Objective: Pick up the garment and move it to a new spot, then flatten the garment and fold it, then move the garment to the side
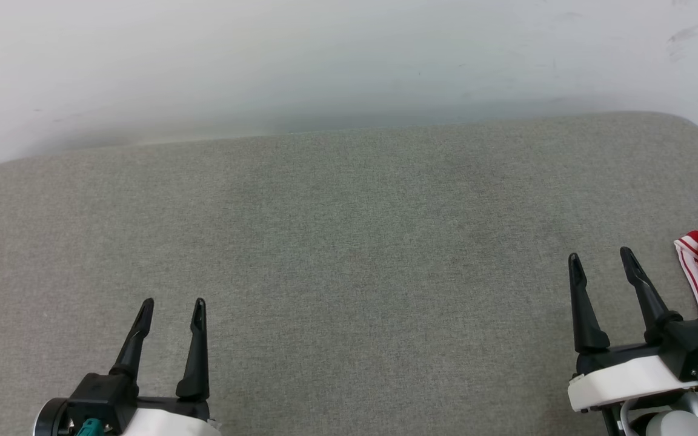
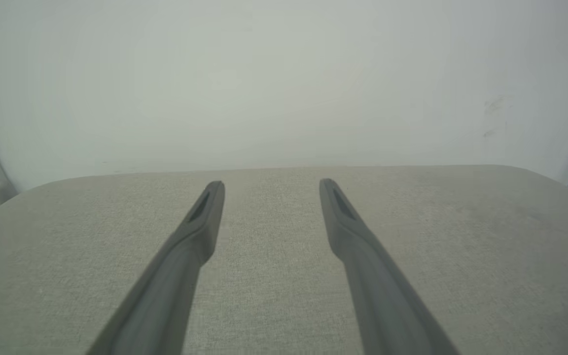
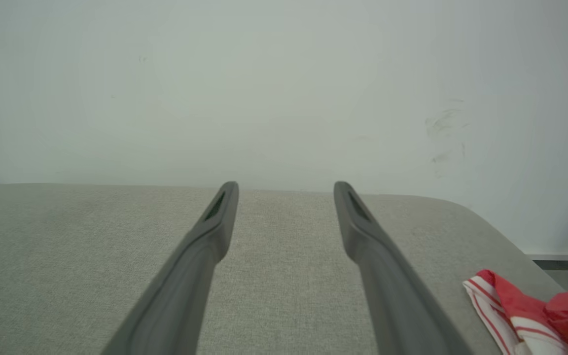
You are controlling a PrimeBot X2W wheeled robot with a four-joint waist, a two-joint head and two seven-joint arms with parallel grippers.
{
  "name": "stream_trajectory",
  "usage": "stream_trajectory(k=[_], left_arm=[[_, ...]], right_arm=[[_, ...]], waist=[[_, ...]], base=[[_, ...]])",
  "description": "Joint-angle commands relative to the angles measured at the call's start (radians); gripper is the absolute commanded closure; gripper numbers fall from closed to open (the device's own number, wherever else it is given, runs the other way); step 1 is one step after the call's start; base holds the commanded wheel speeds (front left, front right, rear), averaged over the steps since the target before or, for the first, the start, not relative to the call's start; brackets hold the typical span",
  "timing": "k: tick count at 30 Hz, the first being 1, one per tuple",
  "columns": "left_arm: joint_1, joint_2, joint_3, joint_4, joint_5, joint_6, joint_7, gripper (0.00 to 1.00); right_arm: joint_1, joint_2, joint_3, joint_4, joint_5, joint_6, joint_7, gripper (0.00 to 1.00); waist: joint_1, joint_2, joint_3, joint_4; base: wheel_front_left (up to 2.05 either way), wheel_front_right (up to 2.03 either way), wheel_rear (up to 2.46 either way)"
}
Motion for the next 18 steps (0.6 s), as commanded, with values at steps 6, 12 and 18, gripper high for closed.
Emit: stream_trajectory(k=[6, 12, 18], left_arm=[[-0.004, -0.013, 0.029, 0.002, 0.009, 0.006, -0.002, 0.0], [-0.008, -0.019, 0.036, -0.003, 0.009, 0.002, -0.002, 0.0], [0.008, -0.023, 0.033, 0.035, 0.01, 0.001, 0.003, 1.0]], right_arm=[[0.007, 0.005, 0.003, 0.012, 0.019, -0.001, -0.005, 0.0], [0.003, 0.005, 0.0, 0.022, 0.02, -0.001, -0.006, 0.0], [0.015, 0.001, 0.004, 0.052, 0.021, 0.0, 0.002, 1.0]], waist=[[0.0001, 0.0, -0.001, -0.001], [0.0001, 0.0, -0.001, -0.002], [0.0002, 0.0, 0.0, -0.003]], base=[[0.0, 0.0, 0.0], [0.0, 0.0, 0.0], [0.0, 0.0, 0.0]])
